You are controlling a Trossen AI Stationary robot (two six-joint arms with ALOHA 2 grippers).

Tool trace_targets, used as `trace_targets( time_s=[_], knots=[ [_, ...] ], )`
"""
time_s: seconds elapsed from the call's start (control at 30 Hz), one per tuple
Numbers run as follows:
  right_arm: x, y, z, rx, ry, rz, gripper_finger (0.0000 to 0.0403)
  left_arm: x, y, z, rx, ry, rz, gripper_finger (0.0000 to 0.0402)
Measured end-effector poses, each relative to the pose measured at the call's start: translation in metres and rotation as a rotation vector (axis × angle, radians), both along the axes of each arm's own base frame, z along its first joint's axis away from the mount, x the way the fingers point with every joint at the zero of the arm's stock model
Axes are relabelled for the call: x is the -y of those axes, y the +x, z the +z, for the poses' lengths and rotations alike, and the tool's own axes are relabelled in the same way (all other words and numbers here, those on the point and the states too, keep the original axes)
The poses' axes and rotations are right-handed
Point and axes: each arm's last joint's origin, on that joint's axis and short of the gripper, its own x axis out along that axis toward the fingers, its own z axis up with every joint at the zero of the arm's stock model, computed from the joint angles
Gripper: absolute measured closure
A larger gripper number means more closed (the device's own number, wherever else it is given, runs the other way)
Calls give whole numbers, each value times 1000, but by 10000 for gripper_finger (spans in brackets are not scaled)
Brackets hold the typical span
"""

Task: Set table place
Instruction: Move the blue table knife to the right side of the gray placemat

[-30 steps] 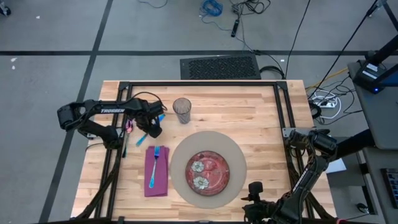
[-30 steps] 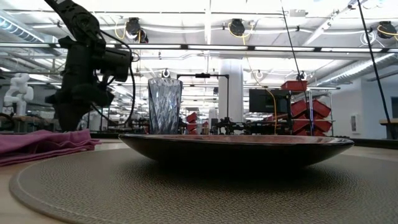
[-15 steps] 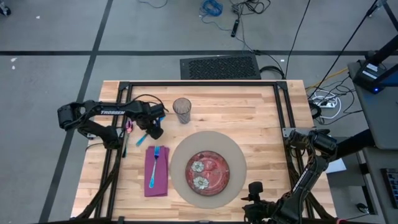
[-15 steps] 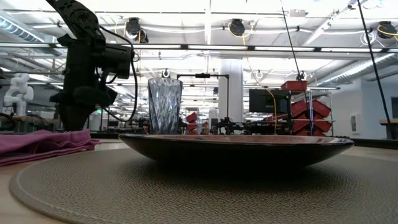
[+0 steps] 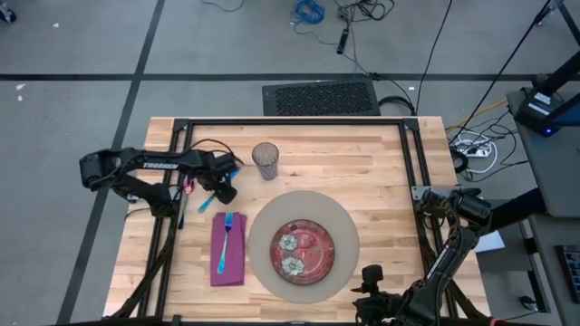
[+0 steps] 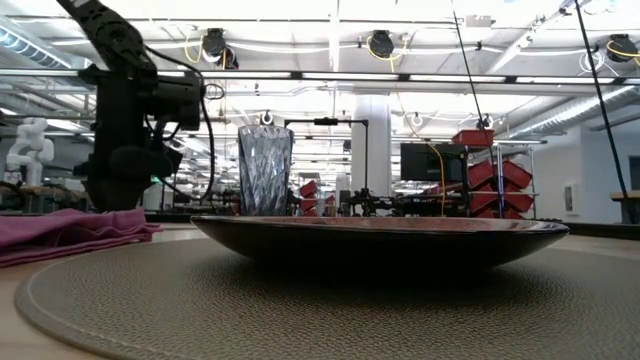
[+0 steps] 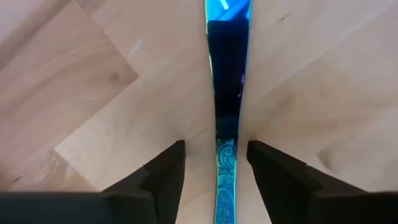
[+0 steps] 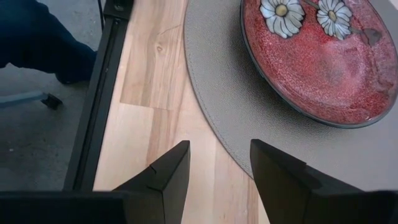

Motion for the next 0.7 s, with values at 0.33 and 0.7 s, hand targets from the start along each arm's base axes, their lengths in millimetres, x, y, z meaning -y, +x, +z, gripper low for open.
trace_targets(
  time_s=[0.33, 0.7],
  knots=[
    [0, 0, 0, 3, 1, 1, 248, 1, -2, -4, 38, -60, -21, 375],
    [0, 0, 0, 3, -1, 5, 248, 2, 5, 4, 39, -43, -61, 399]
  ],
)
